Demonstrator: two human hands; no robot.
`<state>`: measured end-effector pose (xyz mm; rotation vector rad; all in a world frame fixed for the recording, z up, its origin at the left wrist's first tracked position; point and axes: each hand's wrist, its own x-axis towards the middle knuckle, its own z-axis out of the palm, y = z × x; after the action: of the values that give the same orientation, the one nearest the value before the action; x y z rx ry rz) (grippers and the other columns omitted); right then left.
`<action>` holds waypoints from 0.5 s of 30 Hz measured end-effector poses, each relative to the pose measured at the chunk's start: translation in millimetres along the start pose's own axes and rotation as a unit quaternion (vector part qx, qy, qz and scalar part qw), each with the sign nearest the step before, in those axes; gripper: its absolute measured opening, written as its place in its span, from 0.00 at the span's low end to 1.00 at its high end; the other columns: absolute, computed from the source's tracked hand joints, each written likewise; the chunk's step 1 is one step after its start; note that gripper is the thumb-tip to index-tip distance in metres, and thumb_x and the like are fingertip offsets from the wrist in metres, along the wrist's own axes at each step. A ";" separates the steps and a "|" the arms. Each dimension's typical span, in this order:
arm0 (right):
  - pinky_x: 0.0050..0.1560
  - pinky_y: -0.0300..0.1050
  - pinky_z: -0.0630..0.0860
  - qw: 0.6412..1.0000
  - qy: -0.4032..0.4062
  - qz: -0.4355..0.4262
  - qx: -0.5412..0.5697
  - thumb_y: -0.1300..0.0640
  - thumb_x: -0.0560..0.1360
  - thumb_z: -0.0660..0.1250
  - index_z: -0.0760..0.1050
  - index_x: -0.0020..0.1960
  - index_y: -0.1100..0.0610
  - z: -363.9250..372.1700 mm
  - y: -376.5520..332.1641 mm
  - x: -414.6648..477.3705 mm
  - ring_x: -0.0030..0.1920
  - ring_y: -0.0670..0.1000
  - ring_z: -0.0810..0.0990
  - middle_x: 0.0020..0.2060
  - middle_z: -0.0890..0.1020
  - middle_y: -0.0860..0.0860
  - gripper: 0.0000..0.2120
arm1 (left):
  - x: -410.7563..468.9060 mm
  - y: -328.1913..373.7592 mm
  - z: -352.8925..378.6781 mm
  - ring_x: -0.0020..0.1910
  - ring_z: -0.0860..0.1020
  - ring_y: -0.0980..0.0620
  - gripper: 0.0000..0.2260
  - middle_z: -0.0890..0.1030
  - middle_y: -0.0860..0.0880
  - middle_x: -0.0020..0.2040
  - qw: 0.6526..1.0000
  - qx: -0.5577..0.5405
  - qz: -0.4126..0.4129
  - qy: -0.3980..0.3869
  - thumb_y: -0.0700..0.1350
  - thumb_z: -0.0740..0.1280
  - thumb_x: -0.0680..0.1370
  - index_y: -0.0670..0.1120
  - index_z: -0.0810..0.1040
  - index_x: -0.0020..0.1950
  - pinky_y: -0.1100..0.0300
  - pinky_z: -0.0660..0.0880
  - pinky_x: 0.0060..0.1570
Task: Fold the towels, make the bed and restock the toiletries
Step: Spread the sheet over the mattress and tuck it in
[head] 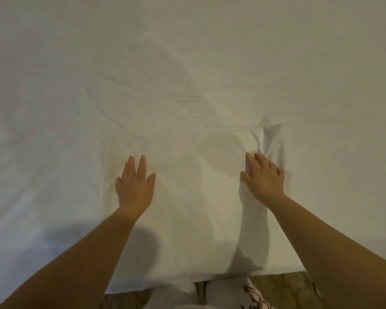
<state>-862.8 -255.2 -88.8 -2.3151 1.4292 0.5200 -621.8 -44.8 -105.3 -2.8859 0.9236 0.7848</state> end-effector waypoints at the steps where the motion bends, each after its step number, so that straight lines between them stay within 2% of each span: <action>1: 0.70 0.55 0.54 1.000 0.009 -0.002 -0.011 0.44 0.79 0.56 0.55 0.75 0.46 0.5 2.0 -0.9 0.73 0.55 0.59 0.76 0.57 0.49 0.27 | -2.1 0.2 1.8 0.77 0.47 0.47 0.26 0.47 0.46 0.79 1.000 0.004 0.001 0.001 0.56 0.51 0.82 0.53 0.48 0.78 0.43 0.52 0.72; 3: 0.70 0.57 0.54 0.999 0.038 0.030 0.008 0.45 0.78 0.58 0.56 0.75 0.47 -1.1 6.5 -3.8 0.74 0.56 0.58 0.76 0.57 0.50 0.27 | -8.4 -4.0 4.1 0.77 0.47 0.47 0.26 0.47 0.47 0.79 1.000 0.004 -0.010 0.008 0.57 0.51 0.81 0.54 0.48 0.78 0.42 0.52 0.71; 5: 0.70 0.59 0.55 0.992 0.056 0.098 0.056 0.46 0.78 0.59 0.56 0.75 0.48 -4.2 14.4 -9.1 0.74 0.57 0.56 0.76 0.56 0.51 0.28 | -17.6 -12.8 6.3 0.77 0.48 0.46 0.27 0.48 0.46 0.79 0.998 -0.014 -0.053 0.019 0.58 0.53 0.81 0.55 0.49 0.78 0.40 0.53 0.70; 8: 0.70 0.64 0.57 0.975 0.030 0.178 0.128 0.43 0.77 0.61 0.50 0.76 0.46 -3.2 35.4 -24.7 0.74 0.61 0.55 0.77 0.52 0.52 0.33 | -41.0 -34.0 14.0 0.76 0.50 0.43 0.30 0.48 0.45 0.78 0.989 -0.043 -0.143 0.010 0.61 0.54 0.79 0.55 0.48 0.78 0.36 0.56 0.68; 10: 0.68 0.65 0.61 0.963 0.000 0.194 0.186 0.42 0.76 0.63 0.46 0.77 0.46 6.1 52.4 -42.2 0.72 0.64 0.58 0.75 0.55 0.57 0.37 | -65.7 -48.0 22.2 0.75 0.53 0.40 0.32 0.49 0.43 0.78 0.979 -0.062 -0.196 -0.004 0.64 0.54 0.78 0.56 0.46 0.78 0.35 0.58 0.66; 15: 0.61 0.59 0.68 0.953 -0.043 0.191 0.230 0.41 0.76 0.63 0.42 0.78 0.48 38.9 73.1 -97.4 0.66 0.66 0.68 0.70 0.64 0.63 0.41 | -124.6 -68.2 39.3 0.68 0.63 0.35 0.37 0.61 0.36 0.71 0.967 -0.102 -0.230 -0.040 0.66 0.58 0.76 0.55 0.43 0.78 0.38 0.63 0.64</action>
<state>-973.9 -192.1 -83.2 -1.6460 1.7461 0.3371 -689.8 85.2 -91.0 -3.0201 0.1515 0.9801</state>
